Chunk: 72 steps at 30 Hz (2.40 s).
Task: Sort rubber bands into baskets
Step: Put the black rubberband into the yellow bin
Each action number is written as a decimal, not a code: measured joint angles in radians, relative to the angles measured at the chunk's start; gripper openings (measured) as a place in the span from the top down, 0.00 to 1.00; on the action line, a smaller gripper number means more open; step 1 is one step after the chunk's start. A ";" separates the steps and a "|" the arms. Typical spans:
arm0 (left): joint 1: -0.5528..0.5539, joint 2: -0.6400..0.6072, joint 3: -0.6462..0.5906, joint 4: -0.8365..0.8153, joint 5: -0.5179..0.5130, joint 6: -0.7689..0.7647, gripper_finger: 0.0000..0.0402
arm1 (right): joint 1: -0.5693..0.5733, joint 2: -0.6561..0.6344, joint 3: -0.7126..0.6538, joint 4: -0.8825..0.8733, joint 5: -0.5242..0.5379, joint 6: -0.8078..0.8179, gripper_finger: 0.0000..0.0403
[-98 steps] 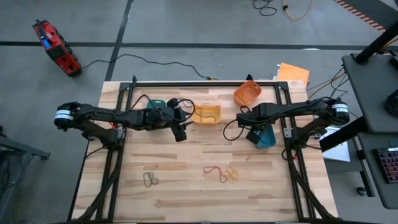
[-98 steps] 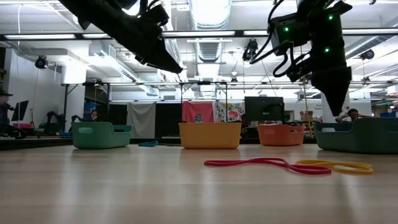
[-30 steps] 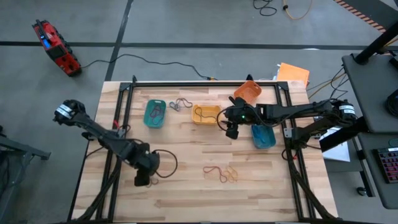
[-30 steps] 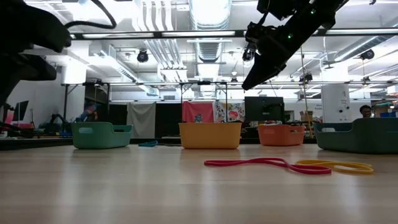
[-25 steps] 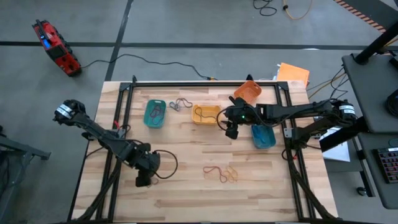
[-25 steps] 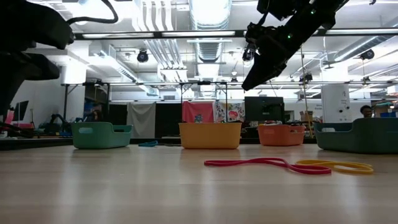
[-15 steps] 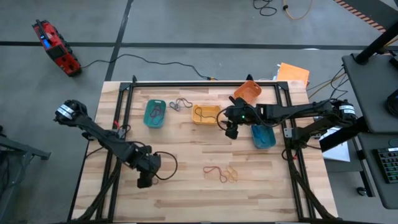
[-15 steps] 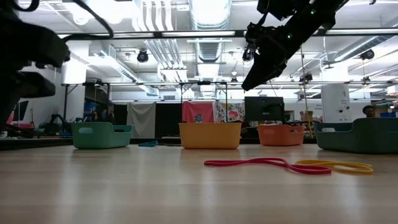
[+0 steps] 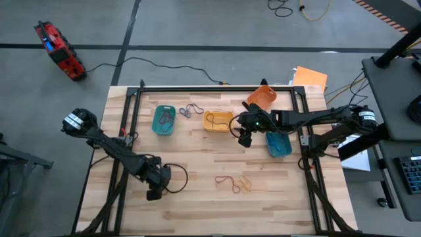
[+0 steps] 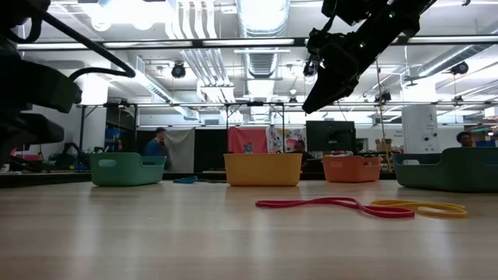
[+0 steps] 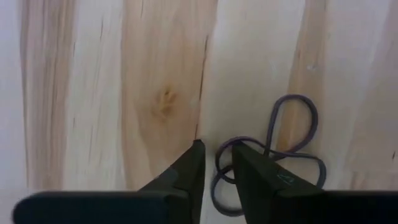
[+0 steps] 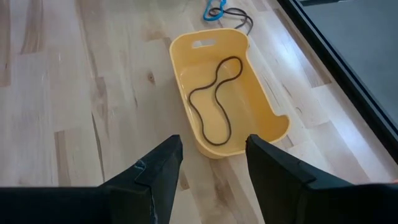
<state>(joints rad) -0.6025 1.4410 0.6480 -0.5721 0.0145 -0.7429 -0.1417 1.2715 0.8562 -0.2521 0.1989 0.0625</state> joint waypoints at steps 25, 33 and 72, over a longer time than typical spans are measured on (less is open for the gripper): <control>0.002 -0.006 0.399 -0.443 -0.238 0.145 1.00 | 0.000 0.000 0.000 0.004 0.000 -0.002 0.57; 0.020 -0.013 0.655 -0.632 -0.515 0.234 1.00 | 0.005 0.000 -0.011 0.096 -0.024 -0.032 0.57; 0.548 -0.010 0.516 0.242 -0.352 1.022 1.00 | 0.091 0.033 -0.059 0.533 -0.207 -0.090 0.45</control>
<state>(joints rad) -0.0544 1.4307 1.1642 -0.3303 -0.3374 0.2791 -0.0505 1.3046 0.7975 0.2812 -0.0078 -0.0274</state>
